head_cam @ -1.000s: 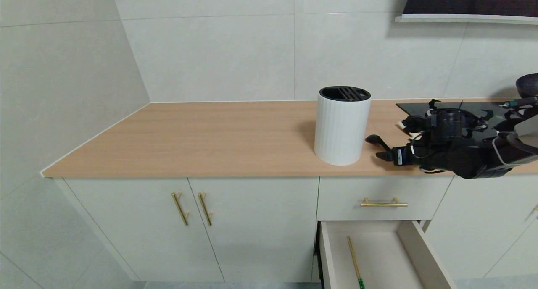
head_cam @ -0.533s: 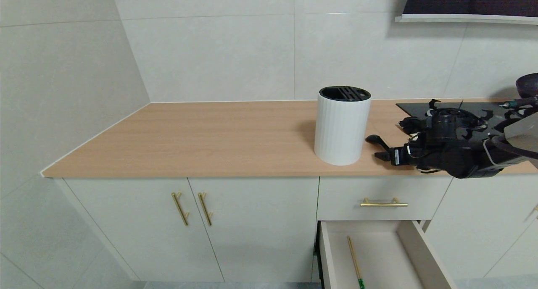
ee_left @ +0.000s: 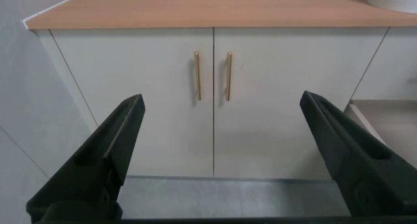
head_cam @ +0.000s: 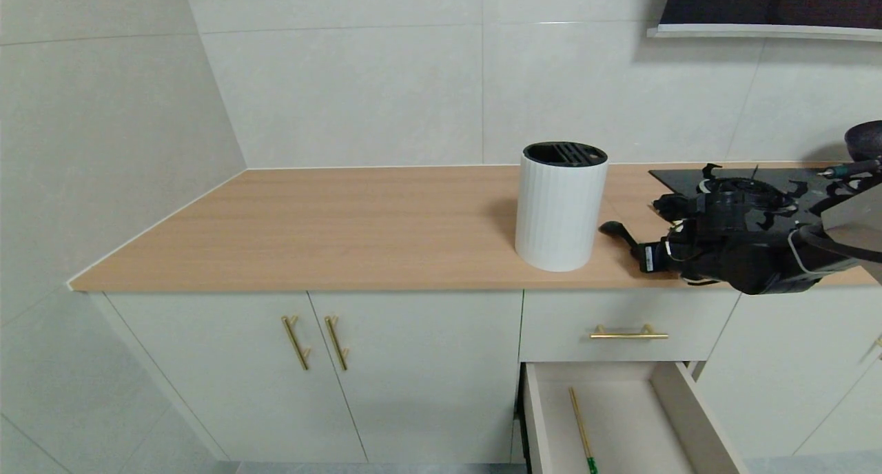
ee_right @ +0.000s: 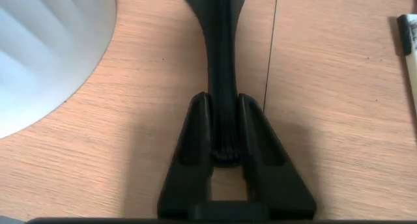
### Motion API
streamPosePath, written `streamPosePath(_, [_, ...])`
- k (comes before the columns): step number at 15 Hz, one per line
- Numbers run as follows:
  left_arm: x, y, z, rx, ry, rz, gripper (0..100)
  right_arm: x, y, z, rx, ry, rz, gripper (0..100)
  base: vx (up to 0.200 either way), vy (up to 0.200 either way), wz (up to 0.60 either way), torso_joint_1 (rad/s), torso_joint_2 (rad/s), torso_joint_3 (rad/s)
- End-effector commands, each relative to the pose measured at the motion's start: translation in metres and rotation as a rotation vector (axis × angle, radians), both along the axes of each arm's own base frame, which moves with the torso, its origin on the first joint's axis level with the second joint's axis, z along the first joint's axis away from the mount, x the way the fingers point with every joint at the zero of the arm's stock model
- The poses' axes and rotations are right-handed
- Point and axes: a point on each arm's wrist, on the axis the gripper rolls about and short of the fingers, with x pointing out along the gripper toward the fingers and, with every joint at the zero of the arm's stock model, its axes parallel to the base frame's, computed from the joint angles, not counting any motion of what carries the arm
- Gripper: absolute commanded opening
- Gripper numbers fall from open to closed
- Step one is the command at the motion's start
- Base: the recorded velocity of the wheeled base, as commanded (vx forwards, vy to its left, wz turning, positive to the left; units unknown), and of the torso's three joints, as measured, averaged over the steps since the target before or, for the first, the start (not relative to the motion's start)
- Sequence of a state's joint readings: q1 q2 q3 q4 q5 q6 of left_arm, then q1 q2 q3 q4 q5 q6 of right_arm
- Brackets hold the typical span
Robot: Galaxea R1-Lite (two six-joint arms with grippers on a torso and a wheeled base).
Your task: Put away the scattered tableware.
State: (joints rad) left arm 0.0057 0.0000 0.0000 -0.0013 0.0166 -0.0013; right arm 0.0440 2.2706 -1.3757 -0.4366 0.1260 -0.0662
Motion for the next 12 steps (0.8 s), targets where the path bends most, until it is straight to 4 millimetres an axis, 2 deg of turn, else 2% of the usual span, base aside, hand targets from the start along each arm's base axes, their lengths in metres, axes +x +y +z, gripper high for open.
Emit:
streamPosePath(1, [0.0,0.0,0.0,0.0,0.001,0.001,100,0.001,0.001,0.001,0.001,-0.002,-0.004,0,0.0,0.0,0.0,0.0,0.0,0.0])
streamPosePath(3, [0.0,0.0,0.0,0.0,0.001,0.001,100,-0.003,0.0,0.01,-0.018,-0.015,-0.066,0,0.0,0.0,0.0,0.0,0.0,0.0])
streamPosePath(5, [0.0,0.0,0.0,0.0,0.001,0.001,100,-0.017,0.0,0.024,0.012,-0.016,-0.125,0,0.0,0.0,0.0,0.0,0.0,0.0])
streamPosePath(9, [0.0,0.0,0.0,0.0,0.001,0.001,100,-0.077,0.007,0.052,0.039,0.048,-0.126,0,0.0,0.0,0.0,0.0,0.0,0.0])
streamPosePath(10, [0.0,0.0,0.0,0.0,0.001,0.001,100,-0.099,0.006,0.064,0.077,0.067,-0.14,0,0.0,0.0,0.0,0.0,0.0,0.0])
streamPosePath(12, [0.0,0.0,0.0,0.0,0.001,0.001,100,-0.132,0.005,0.075,0.095,0.08,-0.144,0,0.0,0.0,0.0,0.0,0.0,0.0])
